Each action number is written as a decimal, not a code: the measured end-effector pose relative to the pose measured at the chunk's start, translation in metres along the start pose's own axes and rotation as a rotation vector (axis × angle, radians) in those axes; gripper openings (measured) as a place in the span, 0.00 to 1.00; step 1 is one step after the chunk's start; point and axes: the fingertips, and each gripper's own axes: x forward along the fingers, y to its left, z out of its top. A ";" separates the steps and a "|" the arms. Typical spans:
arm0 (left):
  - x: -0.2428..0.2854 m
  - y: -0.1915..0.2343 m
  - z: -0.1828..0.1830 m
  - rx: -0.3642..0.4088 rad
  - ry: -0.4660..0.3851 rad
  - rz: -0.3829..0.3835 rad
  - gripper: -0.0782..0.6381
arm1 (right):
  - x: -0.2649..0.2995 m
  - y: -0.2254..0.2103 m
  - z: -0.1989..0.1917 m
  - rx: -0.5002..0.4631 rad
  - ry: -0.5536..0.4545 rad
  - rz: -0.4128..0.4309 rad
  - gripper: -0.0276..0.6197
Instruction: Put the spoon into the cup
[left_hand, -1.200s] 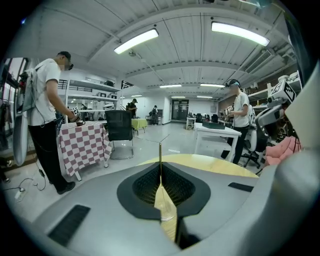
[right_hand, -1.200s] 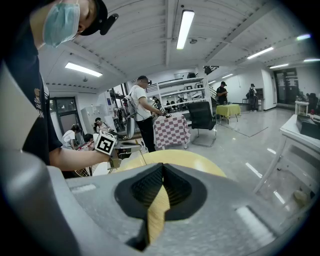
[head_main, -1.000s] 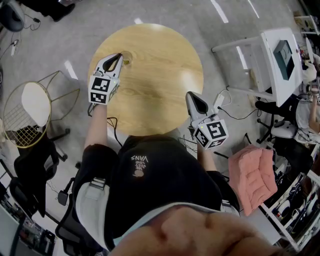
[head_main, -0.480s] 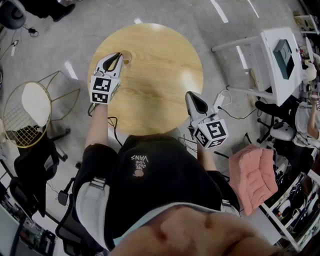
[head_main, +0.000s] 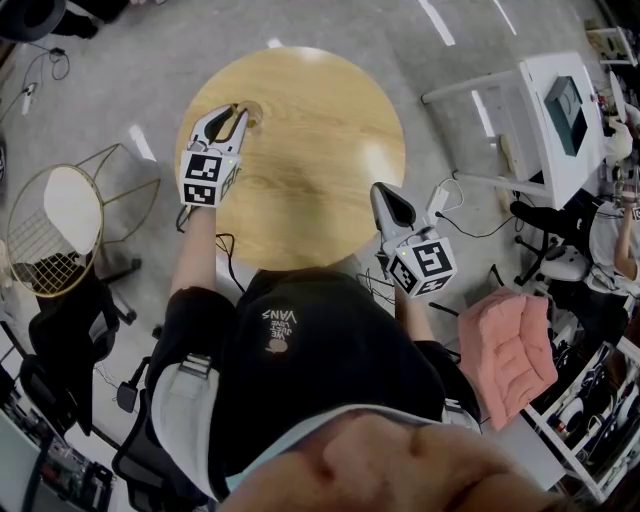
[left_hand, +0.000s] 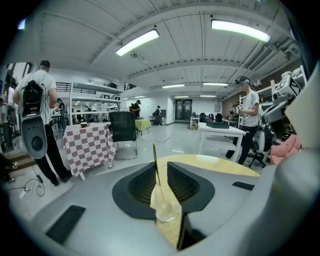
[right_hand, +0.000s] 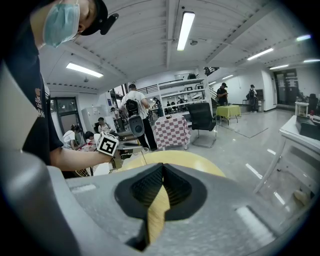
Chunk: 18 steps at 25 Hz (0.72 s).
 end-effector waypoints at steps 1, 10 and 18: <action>0.000 0.000 0.000 -0.003 -0.001 0.002 0.22 | 0.000 0.000 0.000 0.000 -0.001 0.000 0.04; -0.009 0.006 0.000 -0.018 0.003 0.015 0.22 | -0.002 0.005 0.004 -0.005 -0.010 0.006 0.04; -0.016 0.005 -0.001 -0.029 0.000 0.027 0.22 | -0.006 0.008 0.004 -0.010 -0.012 0.013 0.04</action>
